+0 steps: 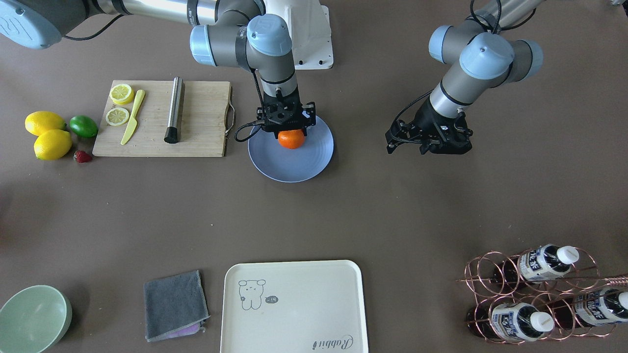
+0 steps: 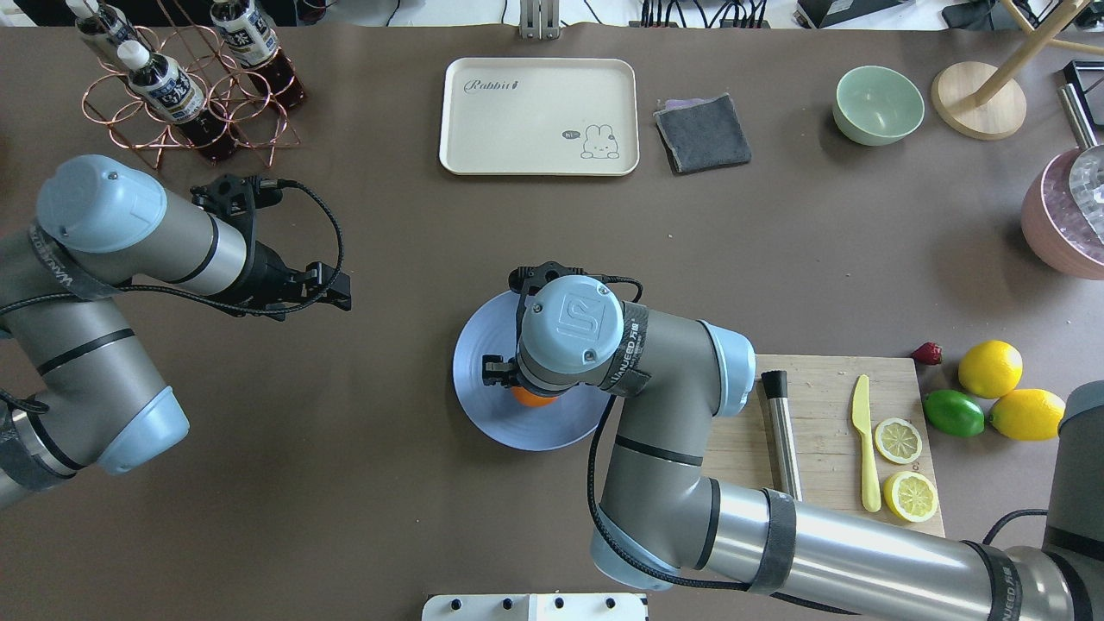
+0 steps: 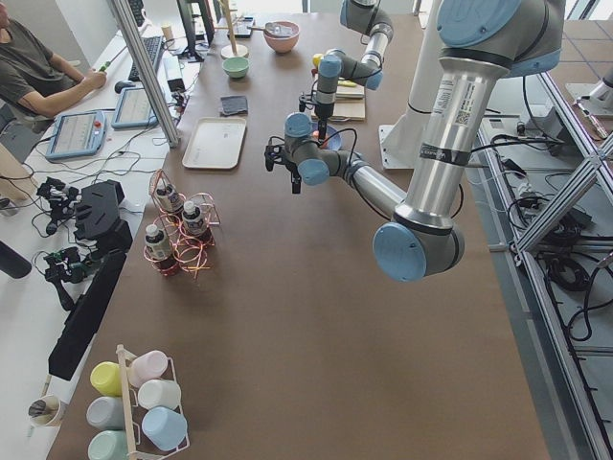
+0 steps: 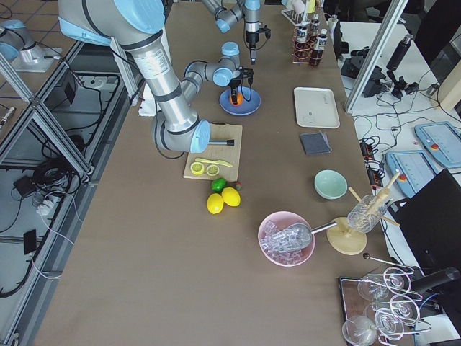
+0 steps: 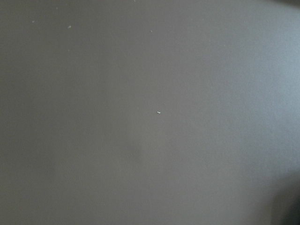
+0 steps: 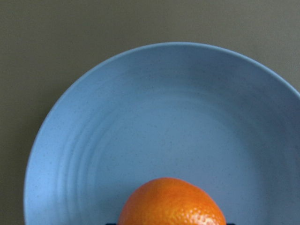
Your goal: Pick orange to plate
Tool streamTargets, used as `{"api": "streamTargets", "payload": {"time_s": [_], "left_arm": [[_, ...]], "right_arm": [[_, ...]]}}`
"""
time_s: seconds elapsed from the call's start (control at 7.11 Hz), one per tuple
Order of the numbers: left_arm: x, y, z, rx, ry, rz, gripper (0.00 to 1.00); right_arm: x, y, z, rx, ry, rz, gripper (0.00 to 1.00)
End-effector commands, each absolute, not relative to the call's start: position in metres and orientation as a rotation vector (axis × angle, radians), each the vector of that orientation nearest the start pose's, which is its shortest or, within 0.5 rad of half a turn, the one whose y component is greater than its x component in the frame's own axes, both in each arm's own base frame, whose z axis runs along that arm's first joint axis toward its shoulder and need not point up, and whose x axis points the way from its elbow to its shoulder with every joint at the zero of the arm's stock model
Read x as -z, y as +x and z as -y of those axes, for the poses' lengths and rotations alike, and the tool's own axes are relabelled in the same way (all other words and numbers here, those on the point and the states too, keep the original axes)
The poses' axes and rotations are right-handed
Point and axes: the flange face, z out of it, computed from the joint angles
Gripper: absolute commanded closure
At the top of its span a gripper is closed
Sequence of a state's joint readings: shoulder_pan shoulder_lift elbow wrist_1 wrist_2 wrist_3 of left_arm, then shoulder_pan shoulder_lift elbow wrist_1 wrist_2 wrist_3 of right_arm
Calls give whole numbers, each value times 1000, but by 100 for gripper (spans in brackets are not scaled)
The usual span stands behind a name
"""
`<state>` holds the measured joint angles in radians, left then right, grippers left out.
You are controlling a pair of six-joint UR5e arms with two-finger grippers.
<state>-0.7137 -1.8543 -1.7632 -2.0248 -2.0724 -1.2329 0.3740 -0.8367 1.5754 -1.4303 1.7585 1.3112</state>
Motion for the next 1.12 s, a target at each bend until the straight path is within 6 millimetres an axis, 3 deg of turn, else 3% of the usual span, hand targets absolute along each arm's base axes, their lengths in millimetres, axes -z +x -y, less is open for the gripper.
{"api": "streamTargets", "payload": {"time_s": [0.0,0.14,0.28,0.42,0.56,0.84,0.98], "left_arm": [[-373,394,454,110,42,-1002,3],[-380,383,454,107,8,-1007,3],[-384,361,465,128,-9,-1015,3],[-384,331,481,144,-12,-1037,3],[-407,292,487,101,17,-1026,3],[-475,235,472,50,44,-943,3],[-505,183,475,-43,106,-893,3]], "right_arm": [[-195,-613,372,-27,116,898,0],[-194,-585,384,-50,120,903,0],[-202,-535,393,-64,100,895,0],[-216,-463,417,-37,73,887,0],[-238,-394,445,-5,70,886,0],[-313,-305,467,105,96,837,0],[-341,-260,481,118,87,842,0]]}}
